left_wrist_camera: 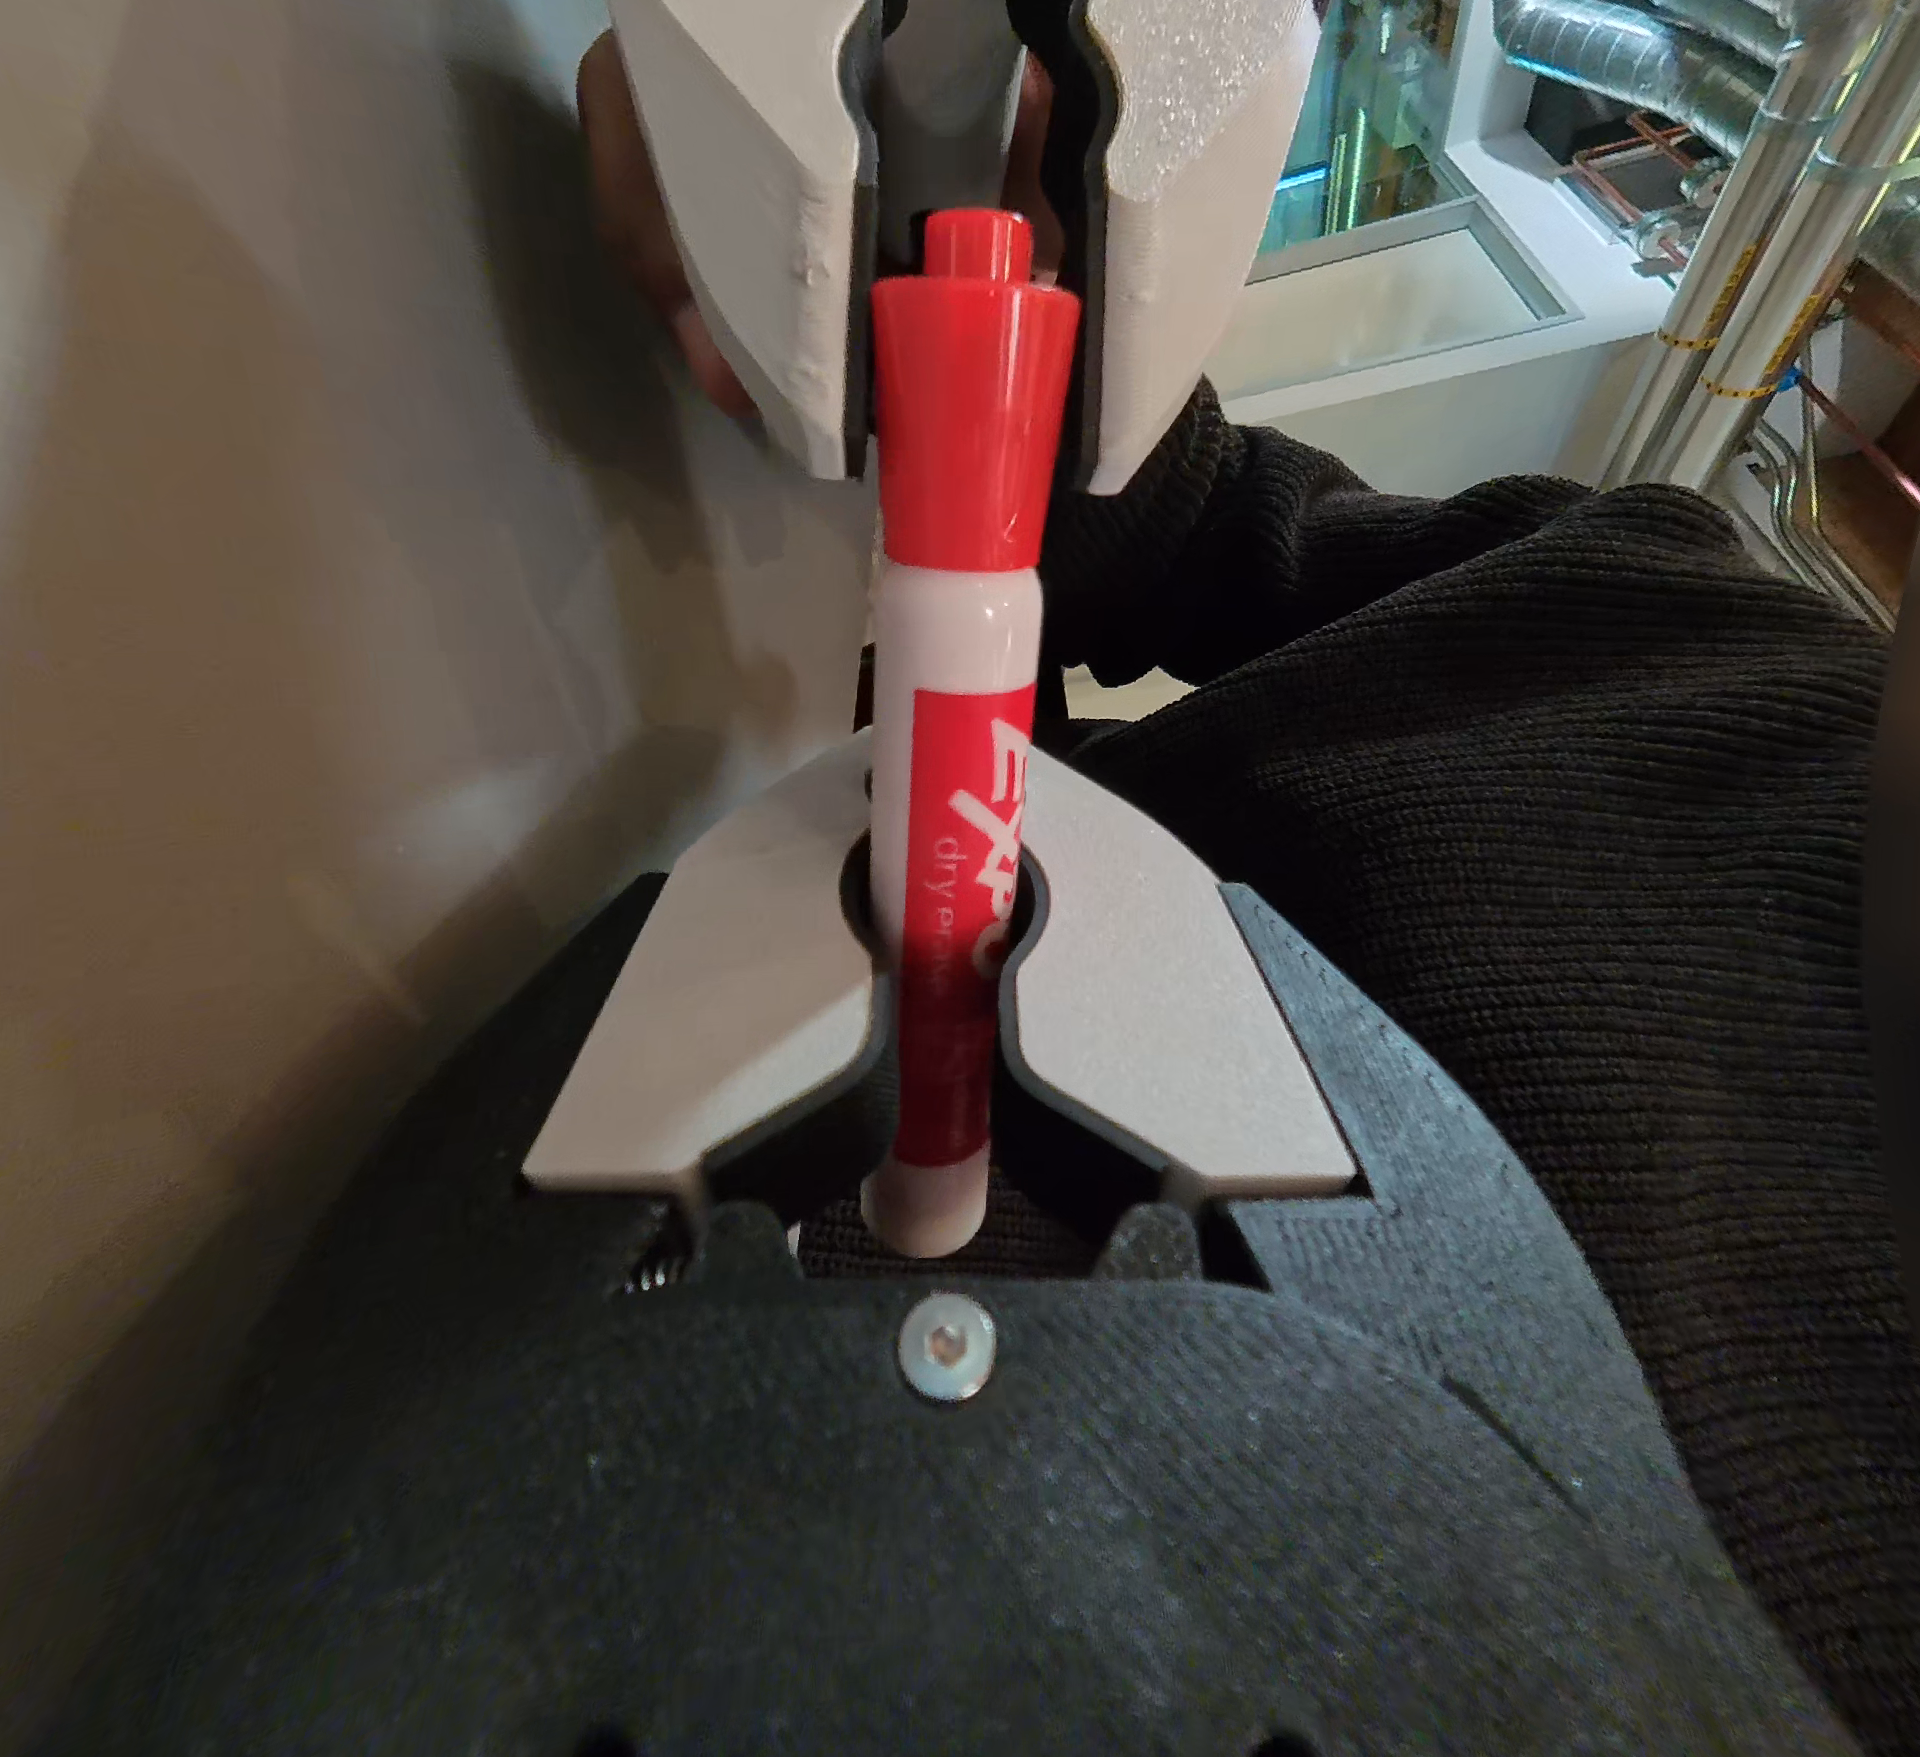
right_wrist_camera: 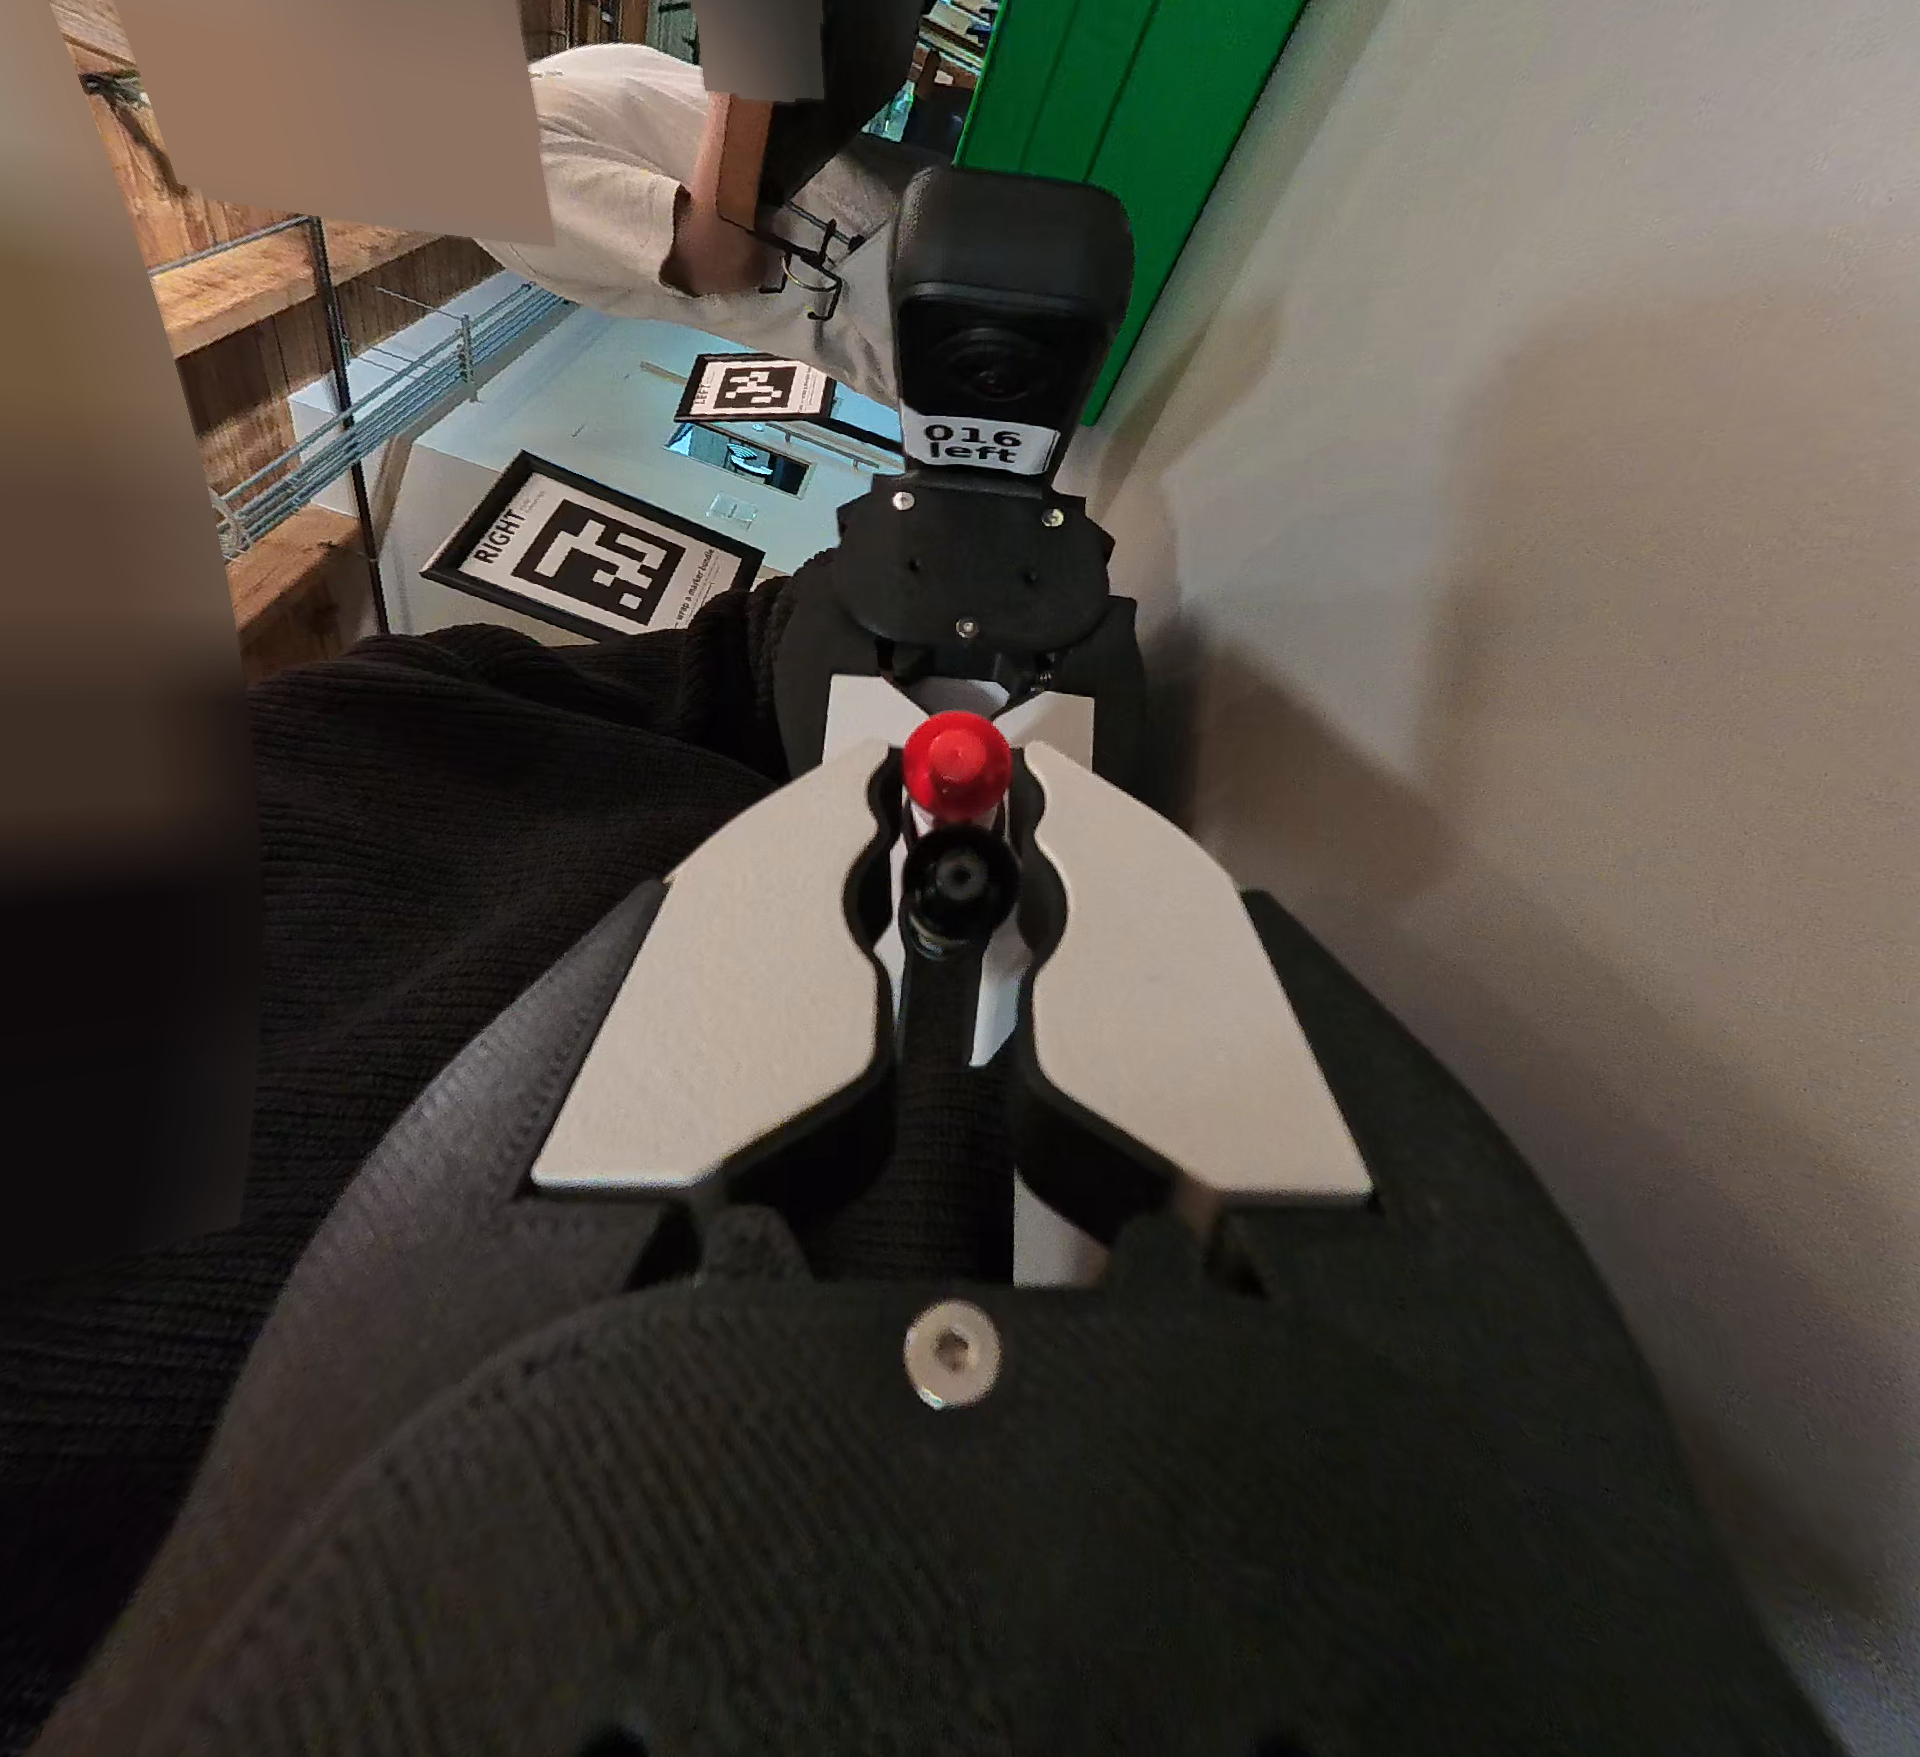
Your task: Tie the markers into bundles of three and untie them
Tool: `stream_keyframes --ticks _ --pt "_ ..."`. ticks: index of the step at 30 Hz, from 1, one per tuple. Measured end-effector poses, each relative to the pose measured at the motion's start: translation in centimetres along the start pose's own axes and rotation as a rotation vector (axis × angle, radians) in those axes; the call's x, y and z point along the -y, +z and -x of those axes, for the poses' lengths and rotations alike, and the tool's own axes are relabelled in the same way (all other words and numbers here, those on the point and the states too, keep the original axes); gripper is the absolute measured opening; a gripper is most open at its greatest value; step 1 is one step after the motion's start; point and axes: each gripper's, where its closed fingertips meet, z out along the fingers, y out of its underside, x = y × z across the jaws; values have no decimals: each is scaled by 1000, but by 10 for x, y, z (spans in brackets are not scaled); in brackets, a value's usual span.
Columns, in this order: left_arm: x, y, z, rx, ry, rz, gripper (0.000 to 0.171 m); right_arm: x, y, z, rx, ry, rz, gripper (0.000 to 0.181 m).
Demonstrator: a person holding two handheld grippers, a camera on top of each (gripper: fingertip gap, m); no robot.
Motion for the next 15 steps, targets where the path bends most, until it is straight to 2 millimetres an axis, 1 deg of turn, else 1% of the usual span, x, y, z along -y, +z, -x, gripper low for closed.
stream_keyframes --ticks 6,11,15 --pt "-3 2 -1 3 12 18 14 5 -4 0 -4 -4 -25 20" --pt "-9 5 -4 -9 38 50 14 2 0 4 10 -28 -10 20" --pt "-9 6 -8 -24 53 49 14 2 0 8 35 -45 -13 19"
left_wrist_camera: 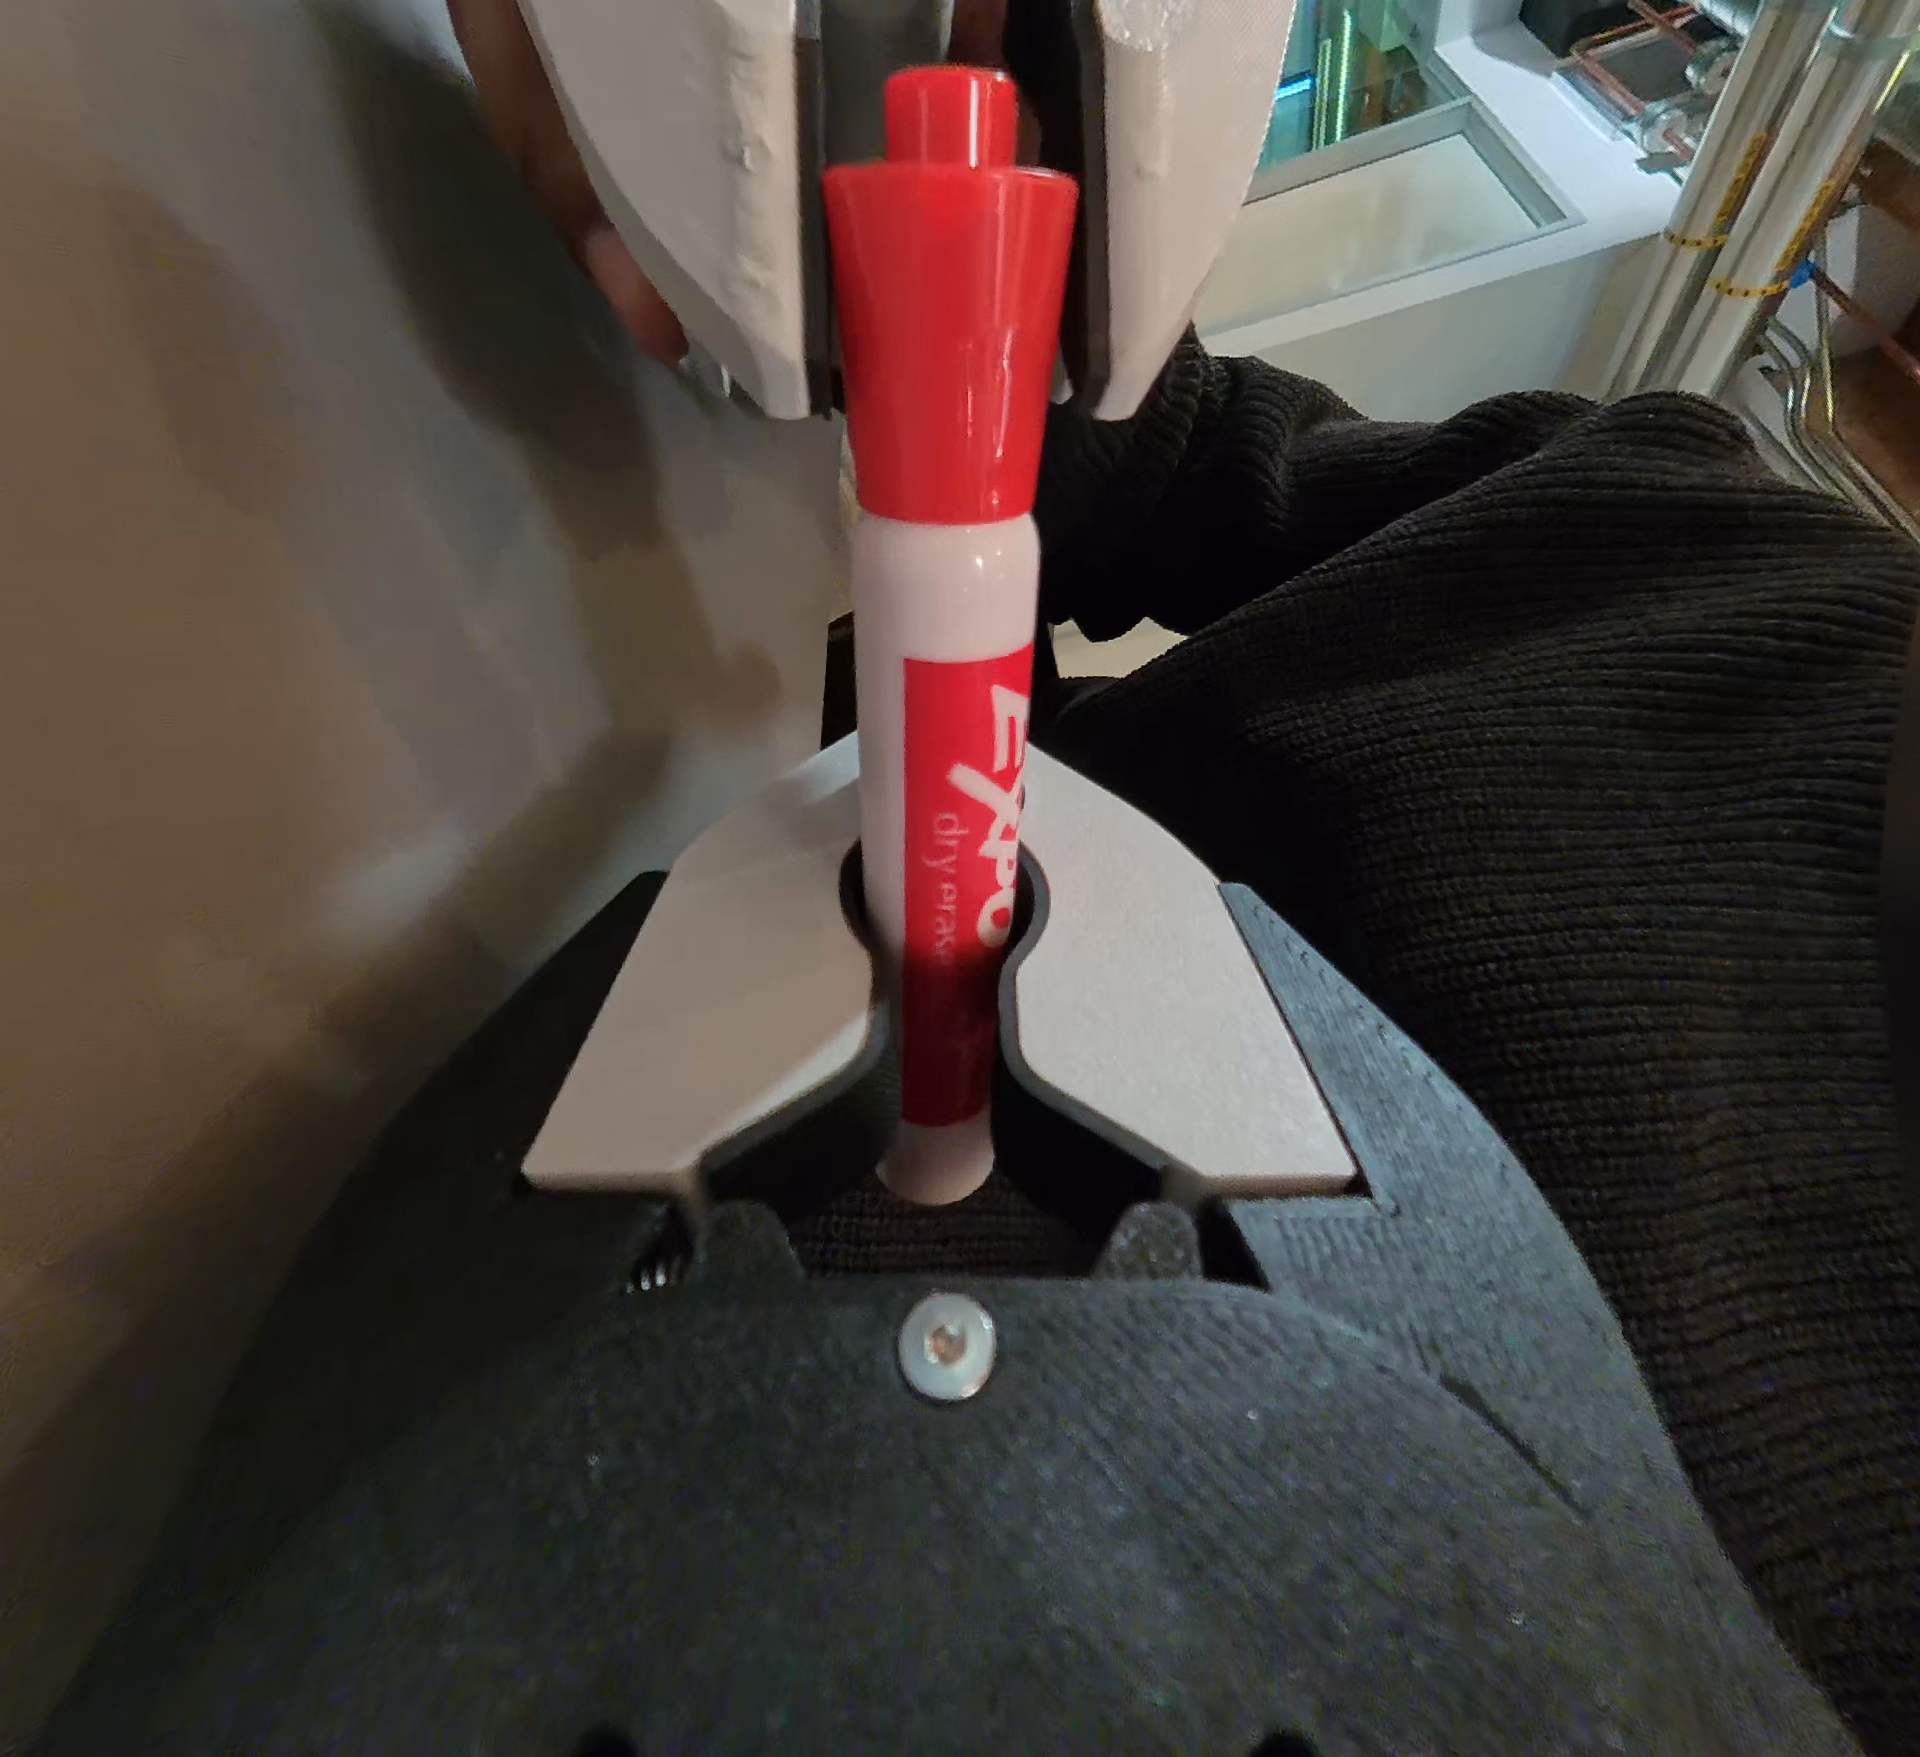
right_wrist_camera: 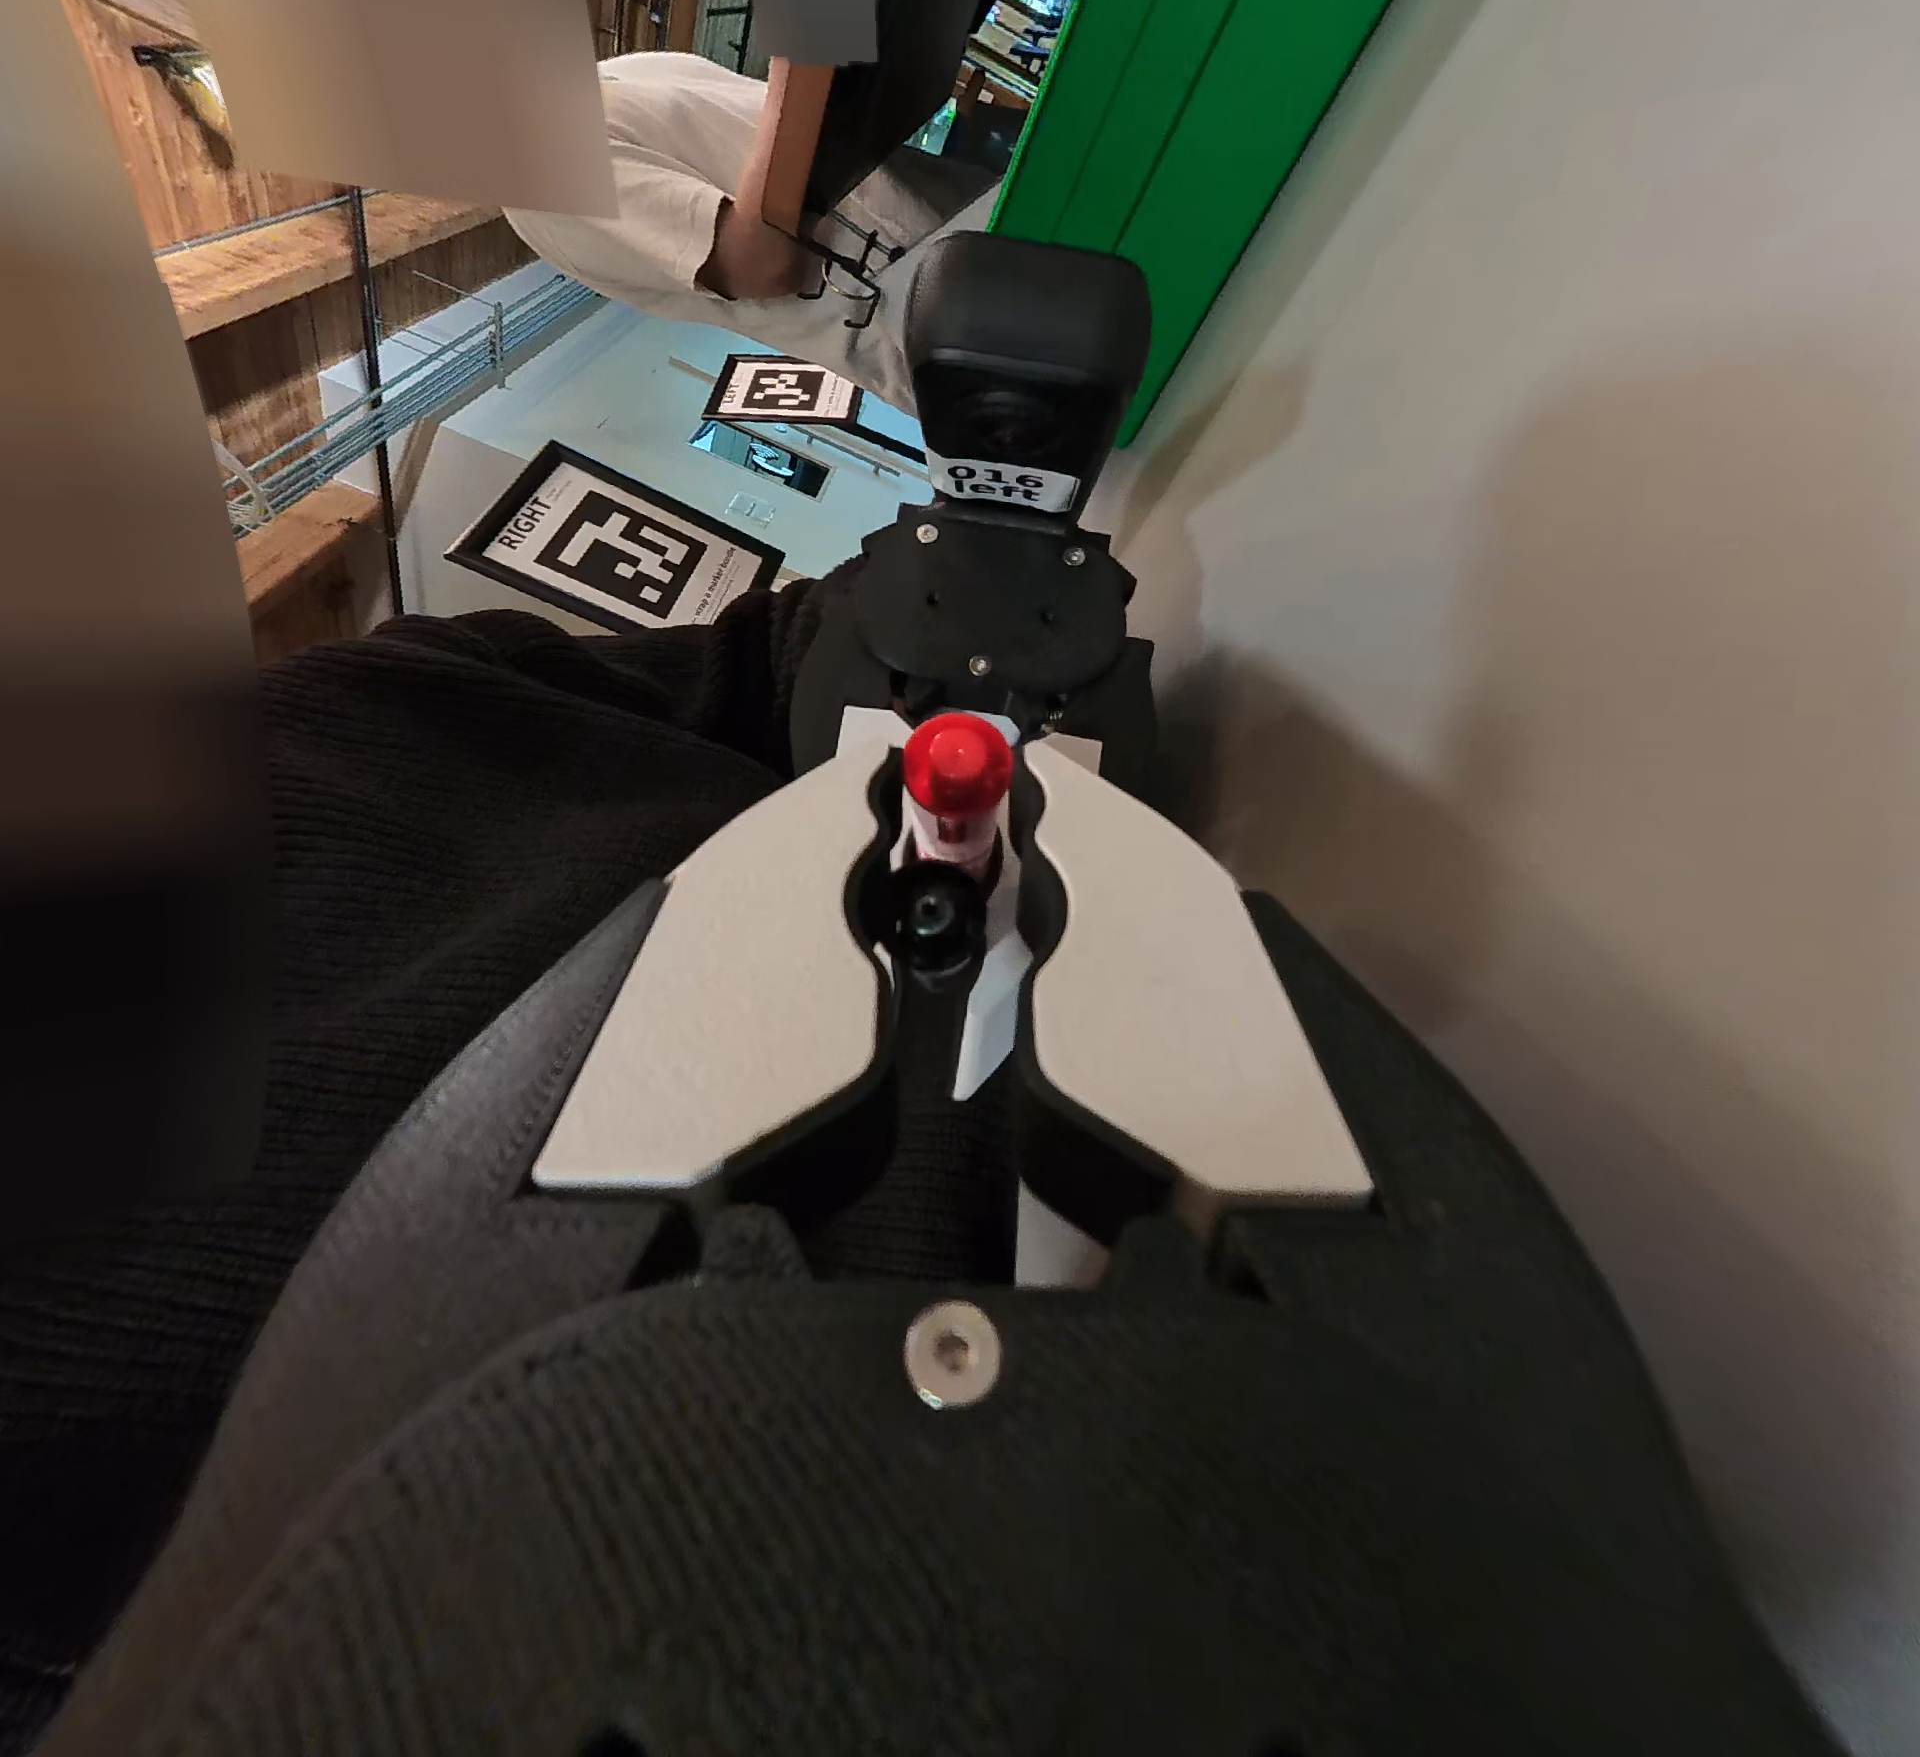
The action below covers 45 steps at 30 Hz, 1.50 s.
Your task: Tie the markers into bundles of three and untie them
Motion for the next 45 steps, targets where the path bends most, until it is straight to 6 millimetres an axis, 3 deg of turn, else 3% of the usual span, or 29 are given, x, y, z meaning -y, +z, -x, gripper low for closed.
stream_keyframes --ticks 19,45 --pt "9 -2 -25 -135 40 -65 15 13 0 27 154 -60 -96 20" --pt "15 -5 -17 -106 -5 -91 14 13 -2 15 135 24 -89 24"
